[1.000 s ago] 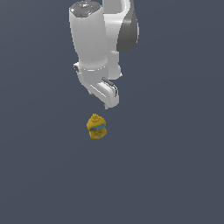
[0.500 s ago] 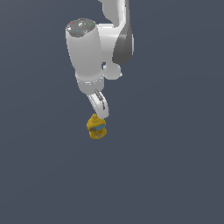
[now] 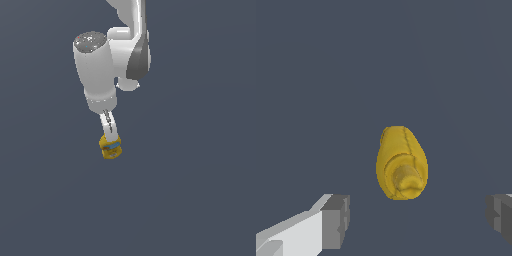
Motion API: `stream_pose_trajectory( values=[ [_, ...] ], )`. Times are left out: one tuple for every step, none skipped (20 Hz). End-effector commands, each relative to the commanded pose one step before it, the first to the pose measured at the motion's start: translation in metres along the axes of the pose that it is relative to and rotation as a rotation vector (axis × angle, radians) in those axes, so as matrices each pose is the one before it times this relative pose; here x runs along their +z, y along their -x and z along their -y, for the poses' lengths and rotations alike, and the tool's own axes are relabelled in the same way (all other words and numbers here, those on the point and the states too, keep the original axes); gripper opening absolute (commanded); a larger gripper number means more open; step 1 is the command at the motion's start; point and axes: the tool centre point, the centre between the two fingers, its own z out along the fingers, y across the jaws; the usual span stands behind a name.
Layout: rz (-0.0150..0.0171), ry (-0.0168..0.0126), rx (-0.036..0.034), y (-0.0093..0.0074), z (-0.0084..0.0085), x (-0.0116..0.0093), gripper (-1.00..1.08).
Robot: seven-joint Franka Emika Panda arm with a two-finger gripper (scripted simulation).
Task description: Pick up the object and move it to a goal position.
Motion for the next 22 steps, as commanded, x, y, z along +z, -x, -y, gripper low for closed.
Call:
stream_pose_trajectory(
  values=[
    [-0.00068,0.00037,0.0151,-0.00106,0.00043,0.00153,1.0],
    [-0.00008,0.00011,0.00218,-0.00015,0.00005,0.00026,1.0],
    [-0.00002,0.00004,0.00069,-0.00003,0.00003,0.00008,1.0],
    [0.00029,0.00017,-0.00446,0.00024,-0.00023,-0.00031,1.0],
    [0.0,0.0,0.0,0.00002,0.0,0.00034,1.0],
    [0.0,0.0,0.0,0.00005,0.00001,0.00101,1.0],
    [0.0,0.0,0.0,0.00009,0.00001,0.00167,1.0],
    [-0.0001,0.00001,0.00068,-0.00023,-0.00017,0.00232,1.0],
    [0.0,0.0,0.0,0.00016,0.0,0.00301,1.0],
    [-0.00011,0.00002,0.00068,-0.00015,-0.00019,0.00366,1.0],
    [0.0,0.0,0.0,0.00025,-0.00003,0.00435,1.0],
    [-0.00017,0.00003,0.00096,-0.0002,-0.0003,0.005,1.0],
    [-0.00013,0.00003,0.00068,-0.00002,-0.00024,0.00556,1.0],
    [-0.00009,0.00002,0.00048,0.00005,-0.00017,0.00513,1.0],
    [0.0,0.0,0.0,0.00025,-0.00001,0.00451,1.0],
    [-0.0001,0.00001,0.00068,-0.00016,-0.00013,0.00385,1.0],
    [0.0,0.0,0.0,0.00014,0.00011,0.00324,1.0],
    [0.0,-0.00004,0.00049,-0.0002,0.00005,0.00259,1.0],
    [0.0,0.0,0.0,0.00001,0.00027,0.00197,1.0],
    [0.0,0.0,0.0,-0.00006,0.00035,0.00134,1.0],
    [0.0,0.0,0.0,-0.0001,0.00037,0.00067,1.0],
    [0.0,0.0,0.0,-0.00005,0.00016,0.00015,1.0]
  ],
)
